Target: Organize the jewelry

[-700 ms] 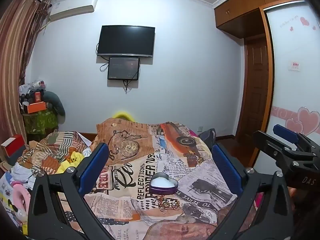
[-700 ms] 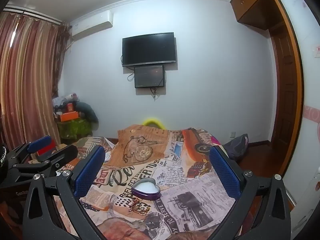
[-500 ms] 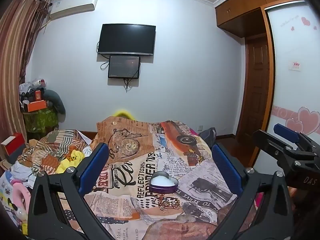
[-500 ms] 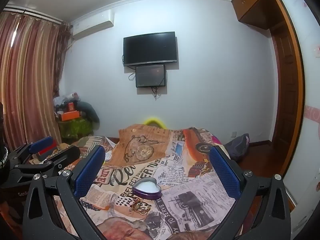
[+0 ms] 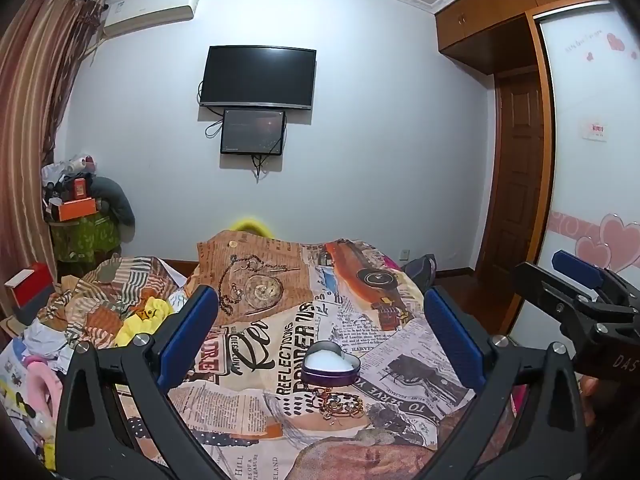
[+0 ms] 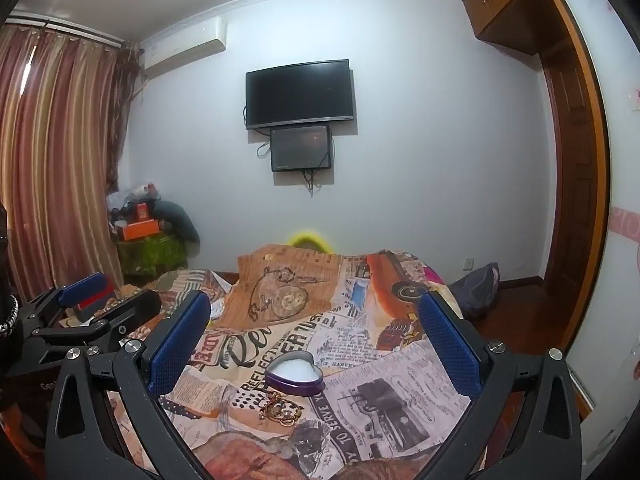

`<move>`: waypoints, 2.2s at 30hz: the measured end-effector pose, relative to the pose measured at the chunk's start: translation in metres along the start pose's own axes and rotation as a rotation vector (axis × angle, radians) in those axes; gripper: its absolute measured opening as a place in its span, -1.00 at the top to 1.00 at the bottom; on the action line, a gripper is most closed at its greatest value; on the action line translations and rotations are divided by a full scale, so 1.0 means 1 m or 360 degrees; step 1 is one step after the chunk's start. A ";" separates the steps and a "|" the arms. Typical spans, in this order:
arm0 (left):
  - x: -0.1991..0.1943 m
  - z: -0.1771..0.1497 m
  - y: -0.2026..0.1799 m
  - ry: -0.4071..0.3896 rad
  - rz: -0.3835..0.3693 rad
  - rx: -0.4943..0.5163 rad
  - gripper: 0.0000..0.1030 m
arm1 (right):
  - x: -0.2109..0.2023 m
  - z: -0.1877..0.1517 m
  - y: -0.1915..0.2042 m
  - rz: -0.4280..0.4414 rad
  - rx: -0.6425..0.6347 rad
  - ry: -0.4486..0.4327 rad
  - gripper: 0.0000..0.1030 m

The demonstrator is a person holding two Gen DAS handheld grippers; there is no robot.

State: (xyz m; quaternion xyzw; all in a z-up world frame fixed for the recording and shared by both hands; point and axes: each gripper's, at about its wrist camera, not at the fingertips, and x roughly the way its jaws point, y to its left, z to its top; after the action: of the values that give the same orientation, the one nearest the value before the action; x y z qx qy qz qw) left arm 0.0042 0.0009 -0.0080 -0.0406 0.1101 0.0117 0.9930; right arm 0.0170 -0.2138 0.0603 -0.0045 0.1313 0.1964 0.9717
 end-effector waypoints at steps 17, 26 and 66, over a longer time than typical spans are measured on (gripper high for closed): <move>0.003 -0.001 0.004 0.0018 0.0004 -0.0017 -1.00 | 0.002 -0.002 0.002 0.0003 0.0000 0.0014 -1.00; 0.004 -0.001 0.004 0.0020 0.0003 -0.0015 -1.00 | 0.002 -0.001 0.001 0.0004 0.0001 0.0016 -1.00; 0.016 -0.005 0.001 0.0065 -0.0005 -0.0007 -1.00 | 0.006 -0.004 -0.001 0.0019 0.0017 0.0050 -1.00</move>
State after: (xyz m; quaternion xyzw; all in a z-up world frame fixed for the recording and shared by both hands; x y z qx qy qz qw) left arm 0.0190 0.0012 -0.0165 -0.0432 0.1304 0.0097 0.9905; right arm 0.0219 -0.2124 0.0549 -0.0015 0.1476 0.2013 0.9683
